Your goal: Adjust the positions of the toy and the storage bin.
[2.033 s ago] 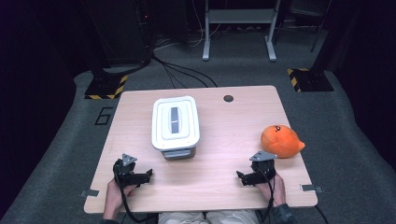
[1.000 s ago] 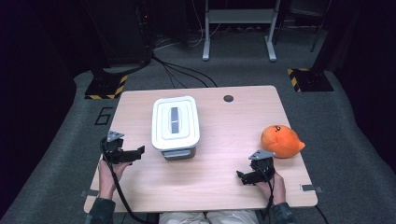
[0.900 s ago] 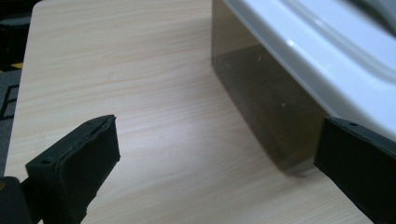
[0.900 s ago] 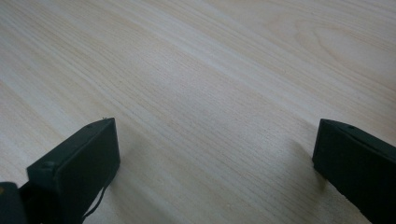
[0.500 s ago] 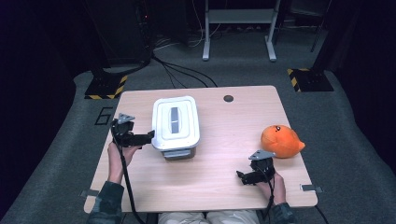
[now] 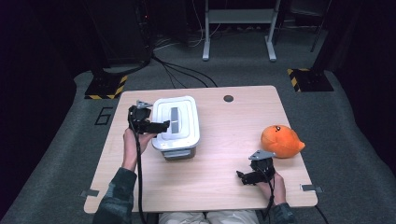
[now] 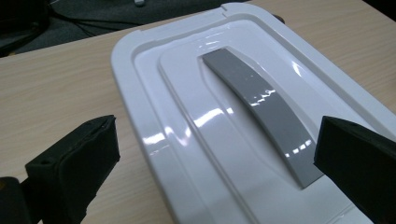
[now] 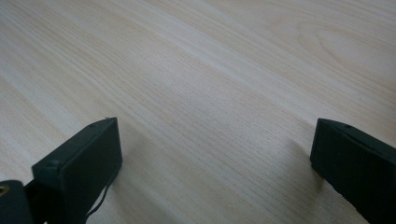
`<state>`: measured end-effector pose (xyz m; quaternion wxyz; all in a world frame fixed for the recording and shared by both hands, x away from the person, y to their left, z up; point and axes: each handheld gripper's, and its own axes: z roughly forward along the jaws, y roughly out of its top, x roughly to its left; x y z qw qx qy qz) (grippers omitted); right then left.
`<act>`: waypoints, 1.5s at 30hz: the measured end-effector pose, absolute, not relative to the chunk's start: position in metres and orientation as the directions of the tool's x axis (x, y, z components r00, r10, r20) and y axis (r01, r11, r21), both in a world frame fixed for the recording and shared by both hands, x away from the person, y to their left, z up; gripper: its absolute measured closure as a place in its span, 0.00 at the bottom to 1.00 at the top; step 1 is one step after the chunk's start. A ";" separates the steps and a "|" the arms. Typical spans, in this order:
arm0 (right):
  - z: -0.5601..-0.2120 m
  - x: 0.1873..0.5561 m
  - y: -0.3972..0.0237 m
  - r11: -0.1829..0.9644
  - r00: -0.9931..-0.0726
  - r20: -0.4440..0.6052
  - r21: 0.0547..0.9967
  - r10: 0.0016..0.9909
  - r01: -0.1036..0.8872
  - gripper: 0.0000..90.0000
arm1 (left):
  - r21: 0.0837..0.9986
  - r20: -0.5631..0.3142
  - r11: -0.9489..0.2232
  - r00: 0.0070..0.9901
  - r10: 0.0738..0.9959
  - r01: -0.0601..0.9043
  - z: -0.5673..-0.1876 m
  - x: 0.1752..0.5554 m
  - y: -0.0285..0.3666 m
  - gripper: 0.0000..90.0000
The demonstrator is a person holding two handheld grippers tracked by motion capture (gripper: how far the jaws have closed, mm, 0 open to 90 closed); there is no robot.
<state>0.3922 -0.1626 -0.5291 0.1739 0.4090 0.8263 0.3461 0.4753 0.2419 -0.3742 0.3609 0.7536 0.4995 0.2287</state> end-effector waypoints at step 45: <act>-0.529 0.392 -0.163 0.428 -0.611 -0.002 0.716 0.791 0.551 0.03 | 0.698 0.083 -0.432 0.534 0.841 0.571 -0.385 0.490 0.187 0.73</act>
